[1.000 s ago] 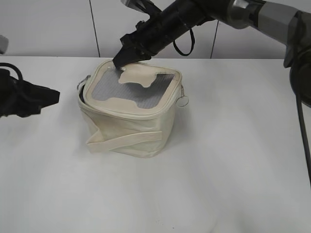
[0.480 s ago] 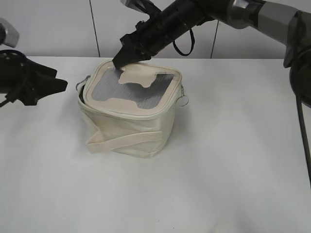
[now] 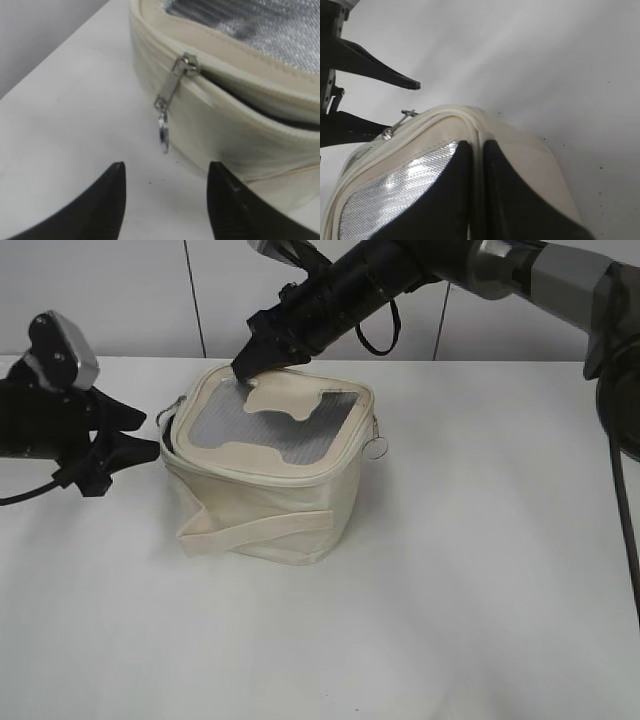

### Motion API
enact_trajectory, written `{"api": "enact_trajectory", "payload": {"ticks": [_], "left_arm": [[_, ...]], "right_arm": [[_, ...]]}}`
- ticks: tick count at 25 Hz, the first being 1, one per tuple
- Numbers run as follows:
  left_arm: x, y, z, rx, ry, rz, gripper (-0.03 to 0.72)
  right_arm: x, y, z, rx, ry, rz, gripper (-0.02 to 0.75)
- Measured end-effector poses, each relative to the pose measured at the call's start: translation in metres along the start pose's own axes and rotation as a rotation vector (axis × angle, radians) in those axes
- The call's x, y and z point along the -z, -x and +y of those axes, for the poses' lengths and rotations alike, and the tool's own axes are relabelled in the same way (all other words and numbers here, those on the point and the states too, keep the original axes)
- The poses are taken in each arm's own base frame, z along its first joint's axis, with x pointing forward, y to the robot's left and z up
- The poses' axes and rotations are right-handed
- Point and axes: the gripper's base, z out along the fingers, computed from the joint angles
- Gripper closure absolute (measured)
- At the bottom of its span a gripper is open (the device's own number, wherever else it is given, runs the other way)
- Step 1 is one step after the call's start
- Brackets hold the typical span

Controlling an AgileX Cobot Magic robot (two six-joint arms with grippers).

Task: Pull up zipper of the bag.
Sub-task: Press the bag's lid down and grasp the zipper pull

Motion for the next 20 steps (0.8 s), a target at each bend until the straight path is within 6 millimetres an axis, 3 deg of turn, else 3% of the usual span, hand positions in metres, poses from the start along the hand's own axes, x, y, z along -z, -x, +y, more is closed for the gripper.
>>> {"api": "enact_trajectory", "payload": {"ticks": [13,20], "left_arm": [[-0.014,0.013,0.013,-0.057,0.0,-0.05,0.288],[-0.03,0.021,0.01,-0.086,-0.006,-0.03,0.379]], "right_arm": [[0.0,0.0,0.0,0.0,0.001,0.002,0.694],[0.0,0.0,0.0,0.001,0.001,0.004,0.694]]}}
